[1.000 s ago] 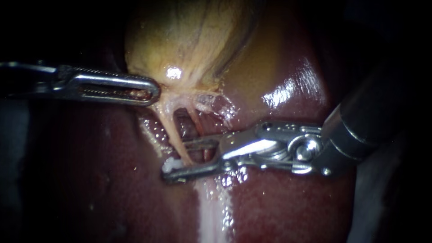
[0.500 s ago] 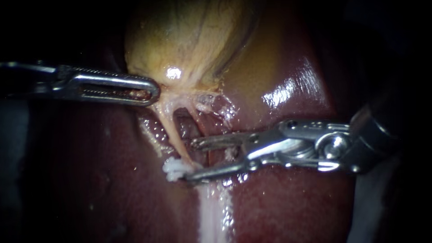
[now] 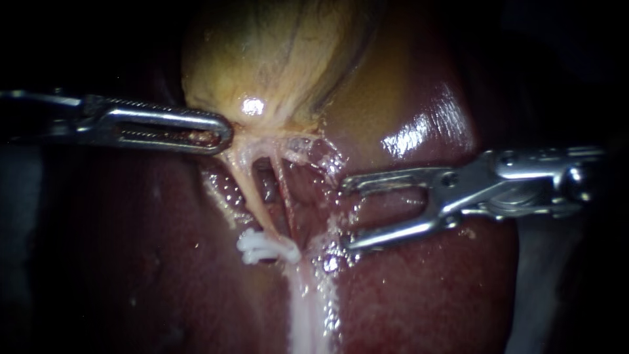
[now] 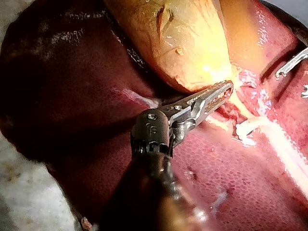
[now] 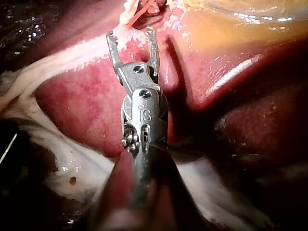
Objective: Going back second clip left tube
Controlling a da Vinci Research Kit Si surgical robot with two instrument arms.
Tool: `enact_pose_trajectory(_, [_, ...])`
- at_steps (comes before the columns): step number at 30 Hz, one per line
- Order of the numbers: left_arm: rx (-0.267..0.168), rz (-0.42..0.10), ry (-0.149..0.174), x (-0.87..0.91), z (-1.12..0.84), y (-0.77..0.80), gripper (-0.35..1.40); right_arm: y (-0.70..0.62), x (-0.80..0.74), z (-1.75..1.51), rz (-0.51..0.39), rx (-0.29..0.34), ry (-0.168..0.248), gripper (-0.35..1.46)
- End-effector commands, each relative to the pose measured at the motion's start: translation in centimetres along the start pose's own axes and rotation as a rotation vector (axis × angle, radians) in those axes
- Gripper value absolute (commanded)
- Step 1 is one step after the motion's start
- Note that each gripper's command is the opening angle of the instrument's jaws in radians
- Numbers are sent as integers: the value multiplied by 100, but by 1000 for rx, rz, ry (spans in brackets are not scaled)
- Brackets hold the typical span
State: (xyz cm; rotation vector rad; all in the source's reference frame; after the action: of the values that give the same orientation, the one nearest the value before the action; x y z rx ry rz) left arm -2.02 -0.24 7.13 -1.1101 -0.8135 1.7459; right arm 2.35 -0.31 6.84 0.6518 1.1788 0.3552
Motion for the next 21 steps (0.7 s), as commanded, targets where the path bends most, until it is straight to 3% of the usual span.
enact_pose_trajectory(1, [1,0,0,0,0,-1,-35,0,1,-3,-2,-2,0,50])
enact_pose_trajectory(6, [5,0,3,0,8,0,-35,0,1,-9,-4,-8,0,50])
enact_pose_trajectory(14, [0,6,0,-8,41,-1,-35,-2,0,-13,-4,-6,0,50])
enact_pose_trajectory(21, [-4,11,0,-11,67,-12,-35,-4,-1,-15,-5,-5,0,50])
